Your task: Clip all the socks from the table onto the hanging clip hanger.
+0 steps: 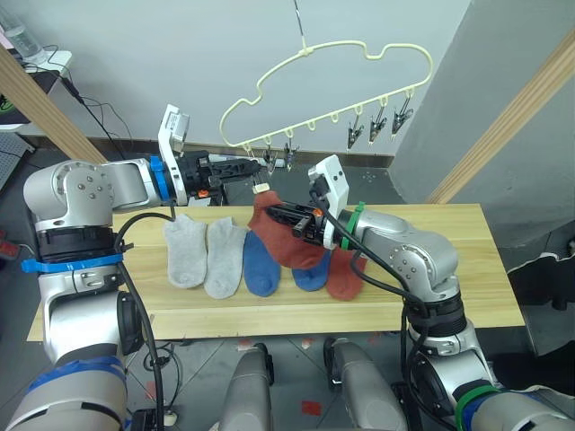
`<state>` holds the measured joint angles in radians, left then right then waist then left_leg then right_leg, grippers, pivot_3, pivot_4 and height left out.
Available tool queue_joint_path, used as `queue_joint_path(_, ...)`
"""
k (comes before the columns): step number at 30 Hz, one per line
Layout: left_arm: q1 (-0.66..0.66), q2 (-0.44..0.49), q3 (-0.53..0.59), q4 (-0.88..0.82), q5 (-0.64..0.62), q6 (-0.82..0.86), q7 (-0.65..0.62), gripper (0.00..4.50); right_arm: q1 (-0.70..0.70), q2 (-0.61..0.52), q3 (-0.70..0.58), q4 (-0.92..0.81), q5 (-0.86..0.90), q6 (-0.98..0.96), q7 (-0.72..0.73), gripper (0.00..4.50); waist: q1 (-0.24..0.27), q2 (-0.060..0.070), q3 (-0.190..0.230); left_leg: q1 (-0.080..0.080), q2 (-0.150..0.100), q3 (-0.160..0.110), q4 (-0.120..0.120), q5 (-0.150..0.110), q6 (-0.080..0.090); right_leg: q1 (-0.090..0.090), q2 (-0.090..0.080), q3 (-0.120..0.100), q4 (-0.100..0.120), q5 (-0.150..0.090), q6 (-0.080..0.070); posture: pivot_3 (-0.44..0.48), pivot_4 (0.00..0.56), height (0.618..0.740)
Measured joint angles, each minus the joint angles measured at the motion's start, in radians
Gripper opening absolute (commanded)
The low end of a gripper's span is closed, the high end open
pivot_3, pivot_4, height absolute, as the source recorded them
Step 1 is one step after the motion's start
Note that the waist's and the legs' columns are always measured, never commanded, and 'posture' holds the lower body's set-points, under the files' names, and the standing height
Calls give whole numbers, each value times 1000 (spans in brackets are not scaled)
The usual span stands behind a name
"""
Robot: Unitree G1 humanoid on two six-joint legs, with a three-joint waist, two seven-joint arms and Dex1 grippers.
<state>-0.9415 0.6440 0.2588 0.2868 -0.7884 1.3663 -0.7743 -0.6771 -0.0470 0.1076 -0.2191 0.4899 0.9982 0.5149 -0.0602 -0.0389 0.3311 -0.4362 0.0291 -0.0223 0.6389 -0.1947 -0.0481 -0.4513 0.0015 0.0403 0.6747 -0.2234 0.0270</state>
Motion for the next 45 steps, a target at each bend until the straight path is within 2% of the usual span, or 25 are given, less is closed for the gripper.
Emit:
queue_joint_path(4,0,0,5,2,0,1,2,211,0,1,-5,-7,13,2,-13,28,0,0,0,0,0,0,0,0,0,0,0,0,0,0,0,-93,312,740)
queue_joint_path(9,-41,-11,82,82,-17,59,43,211,5,28,-9,-20,46,8,-37,28,-4,0,0,0,0,0,0,0,0,0,0,0,-1,0,0,-113,303,740)
queue_joint_path(18,-87,-15,141,163,-29,164,71,211,22,49,-25,-22,82,6,-78,28,-9,0,0,-1,0,0,0,0,0,0,0,-1,-1,0,0,-119,309,740)
queue_joint_path(38,-87,-22,141,149,-29,175,74,211,0,61,-54,3,114,-13,-124,28,-22,0,0,-1,0,0,-2,0,0,-2,0,0,-1,0,0,-115,311,740)
queue_joint_path(45,-44,-22,118,78,-29,127,48,211,-12,66,-45,45,106,-51,-125,28,-22,0,0,-1,0,1,-4,0,0,-3,-1,1,-1,0,0,-105,310,740)
